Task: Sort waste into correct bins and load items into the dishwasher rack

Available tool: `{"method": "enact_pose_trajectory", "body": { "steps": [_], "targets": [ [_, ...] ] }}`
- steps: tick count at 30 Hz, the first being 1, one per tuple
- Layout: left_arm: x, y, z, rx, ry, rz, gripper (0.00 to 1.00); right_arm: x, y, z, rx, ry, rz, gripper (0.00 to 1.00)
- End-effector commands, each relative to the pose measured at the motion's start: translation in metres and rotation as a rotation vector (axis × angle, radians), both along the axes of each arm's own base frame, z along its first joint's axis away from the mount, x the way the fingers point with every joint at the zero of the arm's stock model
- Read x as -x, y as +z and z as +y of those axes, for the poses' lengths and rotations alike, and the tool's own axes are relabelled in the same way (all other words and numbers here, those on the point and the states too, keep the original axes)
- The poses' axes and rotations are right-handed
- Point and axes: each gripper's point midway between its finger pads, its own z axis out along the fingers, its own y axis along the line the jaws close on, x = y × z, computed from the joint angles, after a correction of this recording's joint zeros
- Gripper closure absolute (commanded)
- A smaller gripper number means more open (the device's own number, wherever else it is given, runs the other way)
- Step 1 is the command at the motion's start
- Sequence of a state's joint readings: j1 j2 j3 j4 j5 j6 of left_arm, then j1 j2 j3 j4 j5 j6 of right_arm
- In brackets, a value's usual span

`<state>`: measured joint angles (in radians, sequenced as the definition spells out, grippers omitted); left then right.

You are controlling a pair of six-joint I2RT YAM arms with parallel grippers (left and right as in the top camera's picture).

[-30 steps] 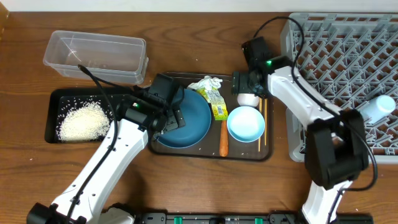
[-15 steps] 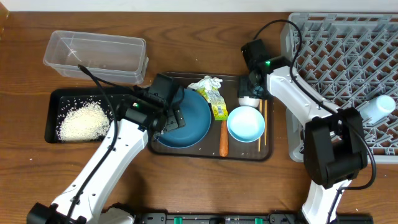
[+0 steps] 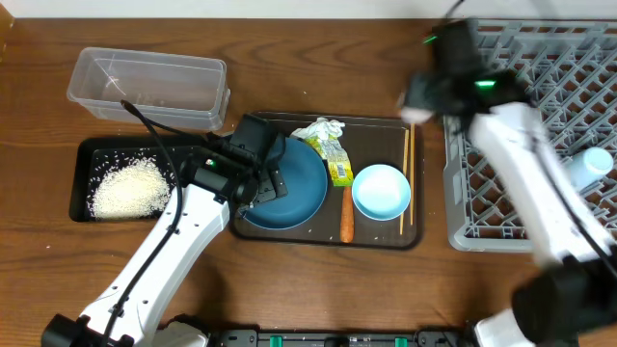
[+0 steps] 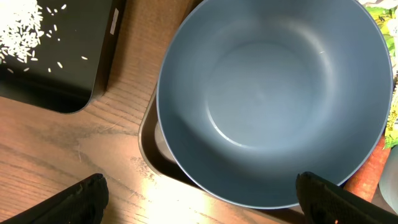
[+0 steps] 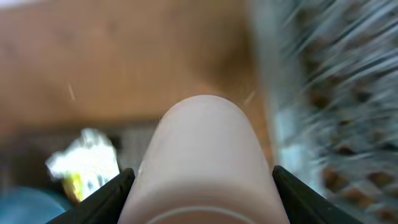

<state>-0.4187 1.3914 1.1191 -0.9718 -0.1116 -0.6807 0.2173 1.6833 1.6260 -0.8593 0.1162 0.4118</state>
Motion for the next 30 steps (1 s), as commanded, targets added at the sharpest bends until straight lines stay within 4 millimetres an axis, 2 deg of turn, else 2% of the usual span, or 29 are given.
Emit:
{"method": "enact_pose_trajectory", "body": {
  "steps": [1, 3, 5, 7, 12, 17, 21, 25, 28, 30],
  "targets": [
    [-0.003, 0.004, 0.002, -0.004, 0.008, -0.013, 0.01, 0.005, 0.062, -0.076, 0.077, -0.178, -0.138, 0.38],
    [-0.003, 0.004, 0.002, -0.004, 0.008, -0.012, 0.01, 0.013, 0.083, -0.126, 0.117, -0.275, -0.177, 0.37],
    [-0.003, 0.004, 0.002, -0.004, 0.008, -0.012, 0.01, 0.026, 0.092, -0.177, 0.138, -0.394, -0.189, 0.37],
    [-0.003, 0.005, 0.002, -0.004, 0.008, -0.013, 0.01, 0.044, 0.092, -0.231, 0.148, -0.525, -0.177, 0.38],
    [-0.003, 0.005, 0.002, -0.003, 0.008, -0.013, 0.01, 0.082, 0.07, -0.321, 0.136, -0.718, -0.108, 0.37],
    [-0.003, 0.005, 0.002, -0.004, 0.008, -0.013, 0.01, 0.101, 0.031, -0.369, 0.066, -0.805, -0.023, 0.36],
    [-0.003, 0.004, 0.002, -0.003, 0.008, -0.012, 0.01, 0.106, -0.003, -0.392, 0.048, -0.844, 0.057, 0.35],
    [-0.003, 0.004, 0.002, -0.004, 0.008, -0.012, 0.01, 0.101, -0.029, -0.401, 0.054, -0.82, 0.11, 0.31],
    [-0.003, 0.005, 0.002, -0.004, 0.008, -0.013, 0.01, 0.098, -0.039, -0.403, 0.051, -0.816, 0.126, 0.28],
    [-0.003, 0.004, 0.002, -0.003, 0.008, -0.012, 0.01, 0.097, -0.04, -0.404, 0.051, -0.816, 0.125, 0.16]
  ]
}}
